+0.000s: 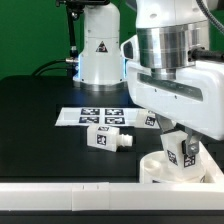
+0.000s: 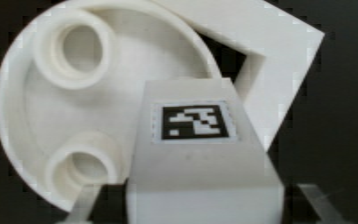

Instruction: Assemble stool

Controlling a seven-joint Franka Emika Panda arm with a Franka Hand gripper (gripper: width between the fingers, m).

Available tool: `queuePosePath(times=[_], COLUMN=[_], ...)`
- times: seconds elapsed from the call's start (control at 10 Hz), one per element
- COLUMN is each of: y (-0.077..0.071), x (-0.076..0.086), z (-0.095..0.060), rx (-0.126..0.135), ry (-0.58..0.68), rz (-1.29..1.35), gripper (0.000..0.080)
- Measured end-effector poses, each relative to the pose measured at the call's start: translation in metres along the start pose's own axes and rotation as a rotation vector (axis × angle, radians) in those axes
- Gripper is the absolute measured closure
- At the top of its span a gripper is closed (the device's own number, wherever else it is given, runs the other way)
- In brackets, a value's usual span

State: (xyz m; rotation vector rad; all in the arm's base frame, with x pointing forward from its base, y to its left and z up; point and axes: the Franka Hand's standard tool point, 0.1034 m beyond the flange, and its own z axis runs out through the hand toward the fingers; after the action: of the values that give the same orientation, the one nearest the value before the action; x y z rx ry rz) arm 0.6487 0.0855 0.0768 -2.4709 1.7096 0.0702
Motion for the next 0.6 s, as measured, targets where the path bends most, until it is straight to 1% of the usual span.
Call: queuePosePath(times=[0.1, 0.2, 0.3, 0.4, 0.5, 0.6], y=[0.000, 0.000, 0.000, -0.002, -0.002, -0.001], x=[0.000, -0.002, -0.008, -0.010, -0.011, -0.010], z=[0.000, -0.001, -0.003, -0.006, -0.007, -0.006], rx=[-0.001, -0.012, -0.026, -0.024, -0.028, -0.030], ry=[0.001, 0.005, 0.003, 0.000, 0.003, 0.003], rz=[-0.011, -0.149, -0.322, -0.486, -0.579, -0.626], gripper=[0.0466, 0.0413, 0.0413, 0.0240, 0.0240, 0.0168])
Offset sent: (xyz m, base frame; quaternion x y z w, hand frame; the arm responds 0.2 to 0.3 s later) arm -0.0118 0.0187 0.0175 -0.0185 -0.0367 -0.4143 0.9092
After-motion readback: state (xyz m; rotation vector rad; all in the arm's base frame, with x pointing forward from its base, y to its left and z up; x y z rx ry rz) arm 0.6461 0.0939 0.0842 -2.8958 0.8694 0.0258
